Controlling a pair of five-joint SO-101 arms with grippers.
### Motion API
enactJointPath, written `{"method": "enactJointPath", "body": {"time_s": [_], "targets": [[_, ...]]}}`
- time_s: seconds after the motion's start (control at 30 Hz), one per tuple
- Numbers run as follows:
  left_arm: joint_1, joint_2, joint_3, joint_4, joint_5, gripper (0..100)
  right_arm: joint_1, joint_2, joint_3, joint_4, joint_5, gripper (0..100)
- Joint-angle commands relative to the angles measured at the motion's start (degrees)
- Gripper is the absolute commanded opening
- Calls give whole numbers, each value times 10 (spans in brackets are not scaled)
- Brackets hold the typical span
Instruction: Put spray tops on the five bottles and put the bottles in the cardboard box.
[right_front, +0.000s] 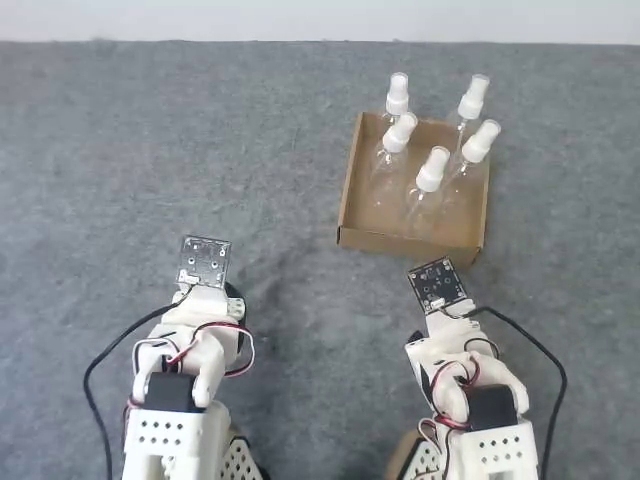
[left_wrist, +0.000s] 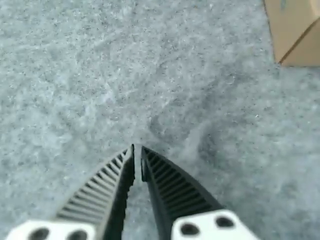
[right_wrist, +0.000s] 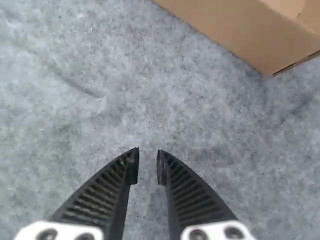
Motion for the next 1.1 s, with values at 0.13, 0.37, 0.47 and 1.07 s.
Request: {"method": "enactJointPath", "body": {"time_s": [0.13, 0.37, 0.47, 1.07], "targets": [[0, -7, -5, 2, -4, 13, 5, -16, 12, 18, -2, 24], [-2, -7, -5, 2, -4, 13, 101, -16, 12, 17, -3, 24], [-1, -7, -5, 2, -4, 13, 155, -16, 12, 17, -3, 24], [0, -7, -5, 2, -4, 13, 191, -16, 12, 17, -3, 24]]}}
